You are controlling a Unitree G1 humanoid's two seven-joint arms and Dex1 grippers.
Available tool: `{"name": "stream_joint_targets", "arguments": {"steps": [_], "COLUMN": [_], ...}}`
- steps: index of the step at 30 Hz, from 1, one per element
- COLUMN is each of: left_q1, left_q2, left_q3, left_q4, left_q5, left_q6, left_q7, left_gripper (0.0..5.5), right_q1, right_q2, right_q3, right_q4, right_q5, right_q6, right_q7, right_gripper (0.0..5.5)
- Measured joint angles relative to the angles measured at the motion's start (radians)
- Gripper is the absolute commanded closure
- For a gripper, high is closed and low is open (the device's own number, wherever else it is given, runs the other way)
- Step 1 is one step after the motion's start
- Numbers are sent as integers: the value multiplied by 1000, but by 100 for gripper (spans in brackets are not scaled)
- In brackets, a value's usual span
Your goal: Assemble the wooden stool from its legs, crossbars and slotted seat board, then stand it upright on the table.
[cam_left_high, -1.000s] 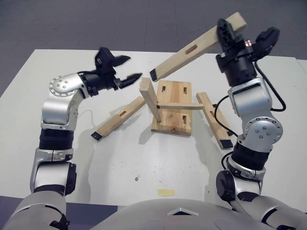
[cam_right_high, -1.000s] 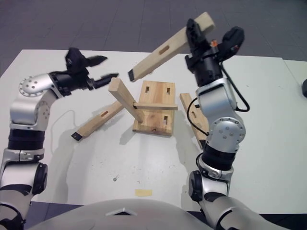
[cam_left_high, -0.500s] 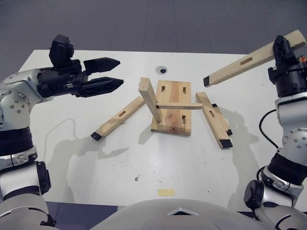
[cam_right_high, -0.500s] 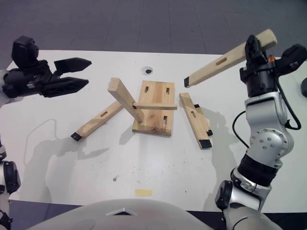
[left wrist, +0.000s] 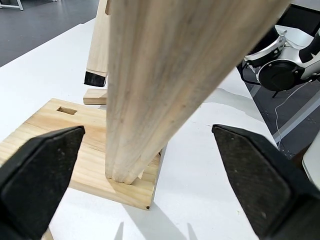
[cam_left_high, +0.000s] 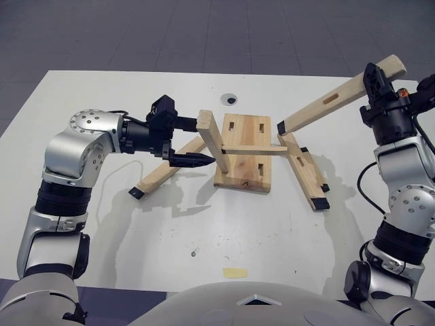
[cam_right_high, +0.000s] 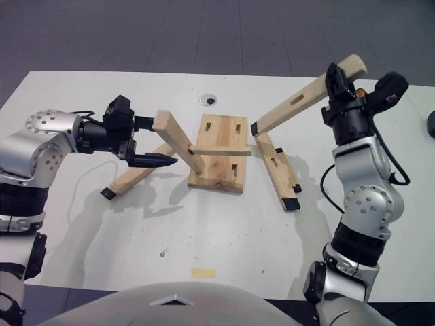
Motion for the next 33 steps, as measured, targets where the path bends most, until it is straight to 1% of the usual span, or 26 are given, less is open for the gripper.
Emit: {"name": "stream_joint_targets", "arguments": {"steps": [6, 10, 13, 17, 20, 23, 27, 33], "left_q1": [-6, -6, -5, -5, 0, 28, 64, 115], "left_q2": [-50, -48, -44, -44, -56, -75, -85, -123], "left_q3": [29, 26, 24, 23, 21, 2, -39, -64], "left_q4": [-2, -4, -10, -14, -21, -72, -121, -176], "left_q5": [-32, -28, -19, -20, -10, 53, 144, 184], "left_q6": [1, 0, -11, -10, -26, -100, -211, -242], "left_q7": [38, 36, 37, 36, 61, 129, 225, 362], "left_gripper": [241, 310, 320, 321, 326, 336, 336, 336], "right_q1": [4, 4, 4, 9, 27, 51, 52, 52], "right_q2": [8, 16, 22, 25, -4, -42, -42, -39], "right_q3": [10, 16, 18, 22, 57, 94, 126, 176], "right_q4": [0, 0, 0, -2, -19, -51, -84, -118], "right_q5": [-11, -10, -11, -21, -112, -234, -304, -352], "right_q6": [5, 16, 18, 24, 12, -42, -85, -94], "right_q7": [-1, -1, -1, 2, 36, 93, 143, 204], "right_gripper": [450, 450, 450, 450, 450, 450, 450, 450]}}
